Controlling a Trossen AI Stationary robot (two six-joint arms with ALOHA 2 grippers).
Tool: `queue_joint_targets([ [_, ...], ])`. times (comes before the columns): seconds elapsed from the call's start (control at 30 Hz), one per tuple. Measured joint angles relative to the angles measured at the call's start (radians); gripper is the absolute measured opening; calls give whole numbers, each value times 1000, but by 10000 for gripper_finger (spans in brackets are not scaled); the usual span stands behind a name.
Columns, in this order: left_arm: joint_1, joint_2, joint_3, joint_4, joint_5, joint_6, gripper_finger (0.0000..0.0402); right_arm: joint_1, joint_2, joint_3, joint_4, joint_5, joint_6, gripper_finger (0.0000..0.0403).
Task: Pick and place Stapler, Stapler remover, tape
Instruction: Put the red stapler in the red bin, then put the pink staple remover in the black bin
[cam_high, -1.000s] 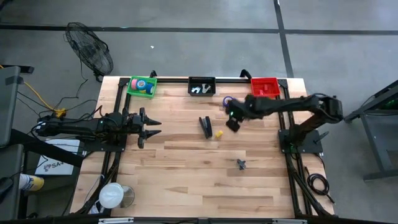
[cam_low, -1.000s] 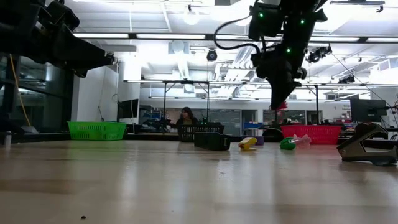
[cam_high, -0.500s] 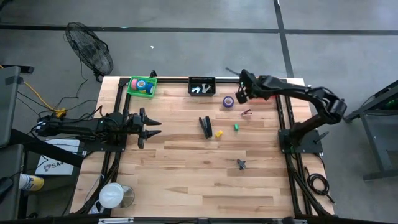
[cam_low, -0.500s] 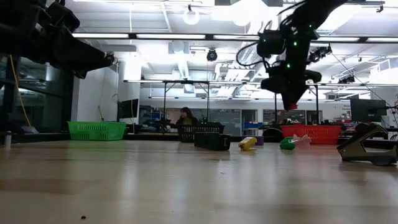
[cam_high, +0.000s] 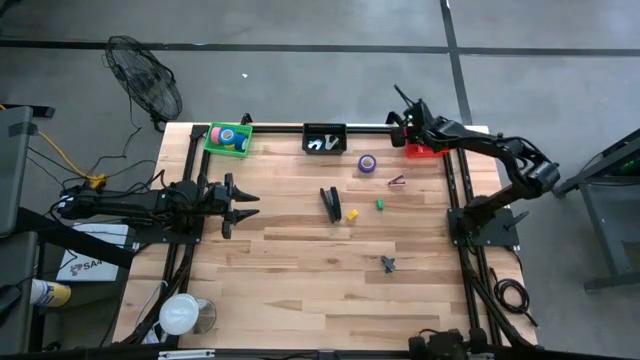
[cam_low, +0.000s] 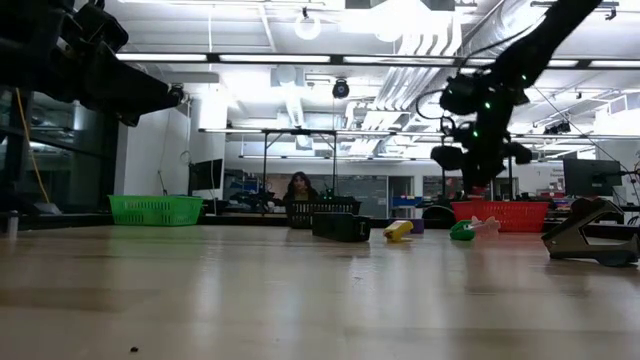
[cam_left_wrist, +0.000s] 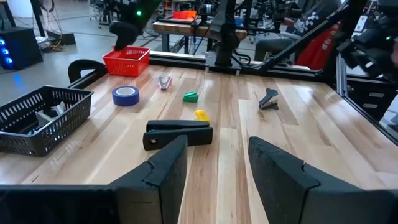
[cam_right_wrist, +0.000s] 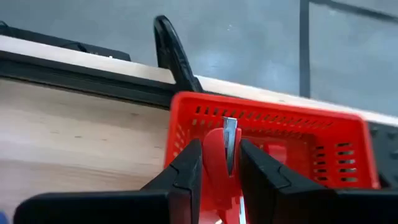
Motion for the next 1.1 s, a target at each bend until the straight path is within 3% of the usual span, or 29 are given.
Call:
queue_joint_targets([
  [0.27,0,-2,0,-4,-2,49,168,-73,1,-126,165,-69,30,73],
  [0.67,0,-2,0,29,14,87,168,-69,0,-128,160,-106,17,81],
  [1.1,0,-2,0,27,14,90,168,-65,-11,-126,186,-157,-3,181],
])
